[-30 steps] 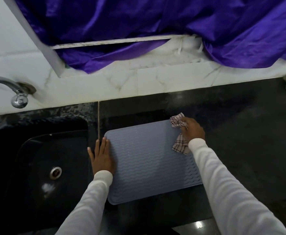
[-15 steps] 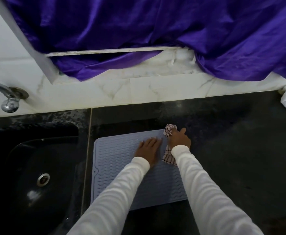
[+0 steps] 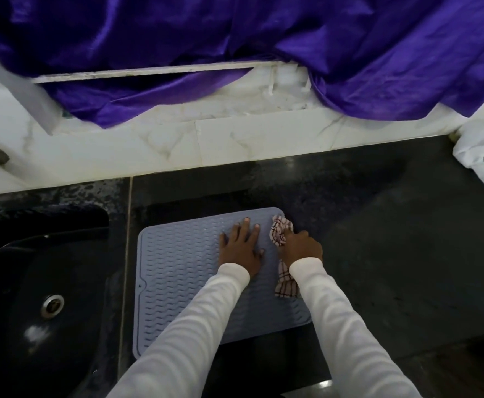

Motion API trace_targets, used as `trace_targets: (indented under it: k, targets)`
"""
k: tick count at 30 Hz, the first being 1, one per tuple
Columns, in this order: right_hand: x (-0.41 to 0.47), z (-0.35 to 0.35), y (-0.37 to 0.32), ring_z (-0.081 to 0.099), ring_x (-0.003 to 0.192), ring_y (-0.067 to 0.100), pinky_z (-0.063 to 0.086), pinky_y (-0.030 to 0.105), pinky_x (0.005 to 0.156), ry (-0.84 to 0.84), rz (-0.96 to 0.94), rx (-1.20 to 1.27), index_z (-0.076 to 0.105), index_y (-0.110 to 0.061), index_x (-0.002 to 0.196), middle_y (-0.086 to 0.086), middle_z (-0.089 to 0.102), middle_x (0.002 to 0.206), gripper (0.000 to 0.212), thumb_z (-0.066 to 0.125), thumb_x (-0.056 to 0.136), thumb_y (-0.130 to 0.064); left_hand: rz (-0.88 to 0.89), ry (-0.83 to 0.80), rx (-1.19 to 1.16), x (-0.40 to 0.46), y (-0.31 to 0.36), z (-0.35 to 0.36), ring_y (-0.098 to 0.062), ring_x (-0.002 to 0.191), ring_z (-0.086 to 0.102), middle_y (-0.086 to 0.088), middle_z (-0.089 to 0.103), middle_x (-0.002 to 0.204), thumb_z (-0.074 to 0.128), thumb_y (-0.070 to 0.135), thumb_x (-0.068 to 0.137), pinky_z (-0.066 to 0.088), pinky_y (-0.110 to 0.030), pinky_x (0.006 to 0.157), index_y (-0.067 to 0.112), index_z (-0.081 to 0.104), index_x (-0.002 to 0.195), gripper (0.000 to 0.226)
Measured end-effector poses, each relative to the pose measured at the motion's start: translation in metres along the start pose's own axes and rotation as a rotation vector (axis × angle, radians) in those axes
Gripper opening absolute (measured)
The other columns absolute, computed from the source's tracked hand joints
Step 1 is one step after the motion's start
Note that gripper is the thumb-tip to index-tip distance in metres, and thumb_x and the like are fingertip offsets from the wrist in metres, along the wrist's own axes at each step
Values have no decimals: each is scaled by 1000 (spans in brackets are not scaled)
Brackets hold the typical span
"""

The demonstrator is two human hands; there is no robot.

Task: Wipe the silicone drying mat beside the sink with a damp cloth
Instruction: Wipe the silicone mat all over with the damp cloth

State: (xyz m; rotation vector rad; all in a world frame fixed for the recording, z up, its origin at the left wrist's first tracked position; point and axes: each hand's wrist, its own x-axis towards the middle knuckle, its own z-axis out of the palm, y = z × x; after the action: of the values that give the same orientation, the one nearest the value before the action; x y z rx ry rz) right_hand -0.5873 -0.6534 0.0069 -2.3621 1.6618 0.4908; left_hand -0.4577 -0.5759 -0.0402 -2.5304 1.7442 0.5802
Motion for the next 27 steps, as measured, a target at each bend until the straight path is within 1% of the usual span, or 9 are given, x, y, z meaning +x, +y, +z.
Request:
trace_targets:
  k: [3,6,9,12,14,17,21,24,27]
  targets:
    - [-10,6,11,61,99,35,47,38,80,-3,-23,6,43,-23,137,14,52,118,43,43,96,-38,11,27,1,-1,-3,3,-26,149,-2,3,-10,163,30,55,97,4,-57,118,33,-1,154,69]
    - [-24,14,18,62,98,35,47,37,78,3,-39,-4,41,-26,139,14,53,116,46,44,95,-39,20,42,1,-3,-4,4,-25,149,-2,3,-10,163,27,56,97,3,-57,118,33,-1,154,67]
    - [-38,22,26,62,98,36,48,39,80,-13,-40,19,38,-31,141,14,53,116,48,46,94,-39,22,54,13,-5,-5,3,-24,149,-2,3,-11,163,25,56,98,1,-60,116,34,-2,154,66]
    - [-55,28,36,62,100,37,49,40,81,-14,-58,20,39,-33,141,15,55,118,50,49,92,-41,16,40,27,-6,-6,5,-23,150,-4,4,-12,163,22,57,98,-1,-62,115,34,-3,154,65]
    - [-67,30,42,62,101,36,50,40,82,-18,-62,13,37,-35,141,15,55,120,50,47,93,-42,8,36,26,-6,-5,7,-23,150,-6,4,-14,162,20,57,99,-3,-62,115,34,-5,154,65]
    - [-82,35,47,61,105,35,49,40,85,-41,-57,-9,33,-36,144,15,54,126,50,43,96,-44,7,36,19,-7,-4,8,-22,150,-8,5,-15,162,19,56,99,-6,-62,115,34,-6,154,64]
    - [-97,41,48,61,106,36,49,42,87,-63,-28,-23,26,-37,147,16,49,133,55,44,95,-44,17,44,17,-8,-6,8,-23,150,-8,4,-15,162,19,56,99,-6,-61,115,33,-7,154,65]
    - [-102,43,45,62,105,36,49,42,85,-50,-10,-44,26,-34,147,16,47,135,53,42,97,-40,48,17,-11,-9,-7,8,-23,149,-11,2,-17,162,20,54,100,-7,-61,116,31,-6,154,65]
    - [-97,46,31,63,102,33,51,40,80,-12,2,-102,35,-20,143,14,50,128,42,34,101,-27,129,4,-55,-14,-20,10,-22,149,-15,-2,-16,162,27,49,101,-9,-56,117,26,-3,155,66]
